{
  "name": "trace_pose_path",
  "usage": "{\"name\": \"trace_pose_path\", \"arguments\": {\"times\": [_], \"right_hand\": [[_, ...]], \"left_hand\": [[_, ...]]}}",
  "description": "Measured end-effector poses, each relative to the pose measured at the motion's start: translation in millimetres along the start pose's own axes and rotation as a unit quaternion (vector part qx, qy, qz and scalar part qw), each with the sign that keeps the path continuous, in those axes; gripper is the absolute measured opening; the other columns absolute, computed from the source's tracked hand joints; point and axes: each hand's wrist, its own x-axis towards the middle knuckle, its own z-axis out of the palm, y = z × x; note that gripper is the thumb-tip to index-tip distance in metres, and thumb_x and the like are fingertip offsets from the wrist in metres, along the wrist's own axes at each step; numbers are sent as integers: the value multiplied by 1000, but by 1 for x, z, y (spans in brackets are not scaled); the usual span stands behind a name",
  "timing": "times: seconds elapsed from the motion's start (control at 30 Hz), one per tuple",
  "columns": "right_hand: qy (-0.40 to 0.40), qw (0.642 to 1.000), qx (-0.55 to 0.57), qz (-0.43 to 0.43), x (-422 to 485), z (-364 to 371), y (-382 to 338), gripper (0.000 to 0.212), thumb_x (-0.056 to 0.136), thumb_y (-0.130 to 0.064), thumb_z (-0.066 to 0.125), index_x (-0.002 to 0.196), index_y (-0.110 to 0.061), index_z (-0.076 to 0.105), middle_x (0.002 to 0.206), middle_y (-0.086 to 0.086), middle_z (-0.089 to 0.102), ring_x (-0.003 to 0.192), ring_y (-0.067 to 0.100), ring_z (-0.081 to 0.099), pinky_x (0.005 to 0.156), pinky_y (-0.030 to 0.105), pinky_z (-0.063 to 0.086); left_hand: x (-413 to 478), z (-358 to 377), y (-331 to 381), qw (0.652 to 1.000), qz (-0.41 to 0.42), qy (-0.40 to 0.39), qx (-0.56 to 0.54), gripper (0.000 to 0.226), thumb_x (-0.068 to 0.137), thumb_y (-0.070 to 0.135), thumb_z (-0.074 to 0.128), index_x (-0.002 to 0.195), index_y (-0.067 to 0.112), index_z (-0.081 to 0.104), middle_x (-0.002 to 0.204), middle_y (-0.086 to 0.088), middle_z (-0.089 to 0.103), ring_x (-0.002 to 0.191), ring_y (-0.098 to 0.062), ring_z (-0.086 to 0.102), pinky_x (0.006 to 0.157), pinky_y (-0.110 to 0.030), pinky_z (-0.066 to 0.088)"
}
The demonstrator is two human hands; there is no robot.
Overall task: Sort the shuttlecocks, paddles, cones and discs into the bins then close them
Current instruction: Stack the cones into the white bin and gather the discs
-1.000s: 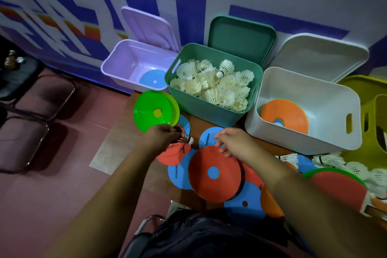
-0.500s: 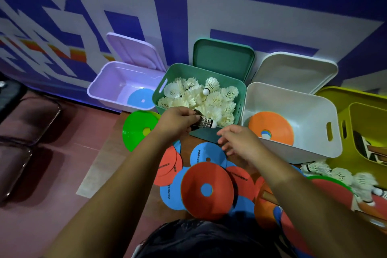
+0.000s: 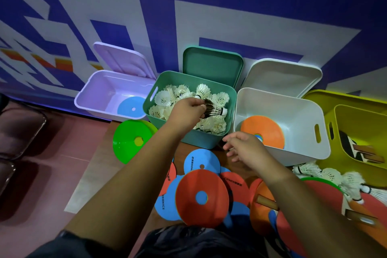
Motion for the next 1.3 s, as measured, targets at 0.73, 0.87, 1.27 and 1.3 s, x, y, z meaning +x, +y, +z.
{"name": "trace_pose_path", "arguments": {"times": [0.73,0.87,1.27,1.3], "right_hand": [[-149,942,-287,92,-16,30,111,37,86,-13,51,118,-17,68,68,6,77,70,28,79,70,46,67],[-161,933,-301,110,-16,35,120,31,91,-12,51,115,-7,70,74,6,79,73,23,80,58,32,63],[-146,952,-269,-29,-34,24,129,26,106,-39,54,98,-19,69,83,4,71,75,22,70,73,40,58],[-146,954,-262,-29,-35,23,123,26,106,-42,53,101,-22,69,83,4,73,68,19,71,68,39,59]], "left_hand": [[-129,14,-173,921,-255,-79,283,45,91,27,76,126,2,60,127,-21,65,114,-32,65,96,-42,52],[-143,26,-198,930,-250,-44,268,16,93,11,67,107,6,62,116,-19,68,106,-33,66,93,-44,51],[-144,9,-193,970,-218,55,96,19,103,27,60,91,15,69,82,-12,65,72,-28,64,69,-44,63],[-143,5,-191,972,-217,64,66,20,103,28,61,89,16,68,78,-9,62,69,-26,60,65,-41,60]]}}
